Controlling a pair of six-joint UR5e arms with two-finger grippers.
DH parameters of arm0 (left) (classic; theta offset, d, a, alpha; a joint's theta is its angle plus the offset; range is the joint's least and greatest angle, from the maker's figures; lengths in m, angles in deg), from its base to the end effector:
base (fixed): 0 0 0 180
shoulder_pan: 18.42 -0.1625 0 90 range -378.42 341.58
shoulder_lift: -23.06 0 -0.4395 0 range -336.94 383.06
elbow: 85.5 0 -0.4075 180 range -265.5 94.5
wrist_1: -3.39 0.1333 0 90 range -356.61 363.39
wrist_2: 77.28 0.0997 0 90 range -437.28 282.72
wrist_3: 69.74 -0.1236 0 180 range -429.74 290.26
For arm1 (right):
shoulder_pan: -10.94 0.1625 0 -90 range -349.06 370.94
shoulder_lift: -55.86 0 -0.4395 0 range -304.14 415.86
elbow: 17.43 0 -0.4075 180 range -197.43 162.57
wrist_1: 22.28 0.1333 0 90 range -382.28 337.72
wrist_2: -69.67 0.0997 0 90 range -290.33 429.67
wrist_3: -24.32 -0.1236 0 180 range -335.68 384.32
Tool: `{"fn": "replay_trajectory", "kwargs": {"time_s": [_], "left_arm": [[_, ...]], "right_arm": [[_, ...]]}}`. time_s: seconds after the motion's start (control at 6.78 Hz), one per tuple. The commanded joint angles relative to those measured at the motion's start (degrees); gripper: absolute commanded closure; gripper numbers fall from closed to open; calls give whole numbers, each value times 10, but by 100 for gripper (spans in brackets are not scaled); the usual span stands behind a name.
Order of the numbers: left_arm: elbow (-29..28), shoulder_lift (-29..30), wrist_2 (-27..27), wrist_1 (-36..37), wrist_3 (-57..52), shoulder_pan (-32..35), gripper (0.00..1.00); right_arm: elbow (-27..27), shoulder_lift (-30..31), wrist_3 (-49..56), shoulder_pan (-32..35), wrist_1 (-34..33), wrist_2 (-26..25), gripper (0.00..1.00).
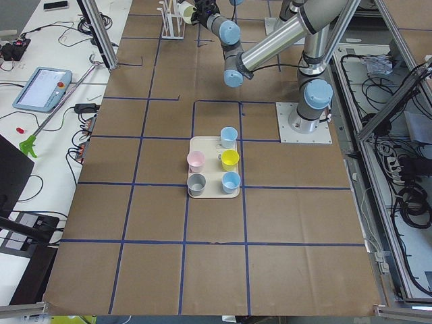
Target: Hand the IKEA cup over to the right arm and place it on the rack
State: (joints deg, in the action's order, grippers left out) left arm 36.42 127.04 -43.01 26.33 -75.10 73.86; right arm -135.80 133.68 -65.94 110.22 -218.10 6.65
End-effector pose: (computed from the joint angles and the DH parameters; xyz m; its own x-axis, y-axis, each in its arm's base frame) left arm -0.2549 -0.4830 0.3610 -0.5286 0.8157 0.2349 0.0652 0.3150 -0.9469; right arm 0.2746 -0.5065 0.3717 -0.0638 0.4154 -0.9074 0.8133 0.5485 0.1939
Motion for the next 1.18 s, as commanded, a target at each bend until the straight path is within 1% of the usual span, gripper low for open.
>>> {"fn": "replay_trajectory", "kwargs": {"time_s": [0.0,0.15,0.3,0.44,0.59,0.74,1.03], "left_arm": [[0,0,1,0,1,0,100],[0,0,2,0,0,0,100],[-3,-1,2,0,0,0,87],[-5,-1,3,0,0,-1,36],[-6,0,0,0,0,-1,18],[-7,0,1,0,0,-3,1],[-6,0,-2,-1,0,-11,1]], "right_arm": [[1,0,0,0,0,1,36],[1,1,0,0,0,1,45],[1,2,0,0,0,0,50],[2,2,0,0,0,-1,56],[2,2,0,0,0,0,59],[2,2,0,0,1,0,61],[2,2,0,0,0,-1,64]]}}
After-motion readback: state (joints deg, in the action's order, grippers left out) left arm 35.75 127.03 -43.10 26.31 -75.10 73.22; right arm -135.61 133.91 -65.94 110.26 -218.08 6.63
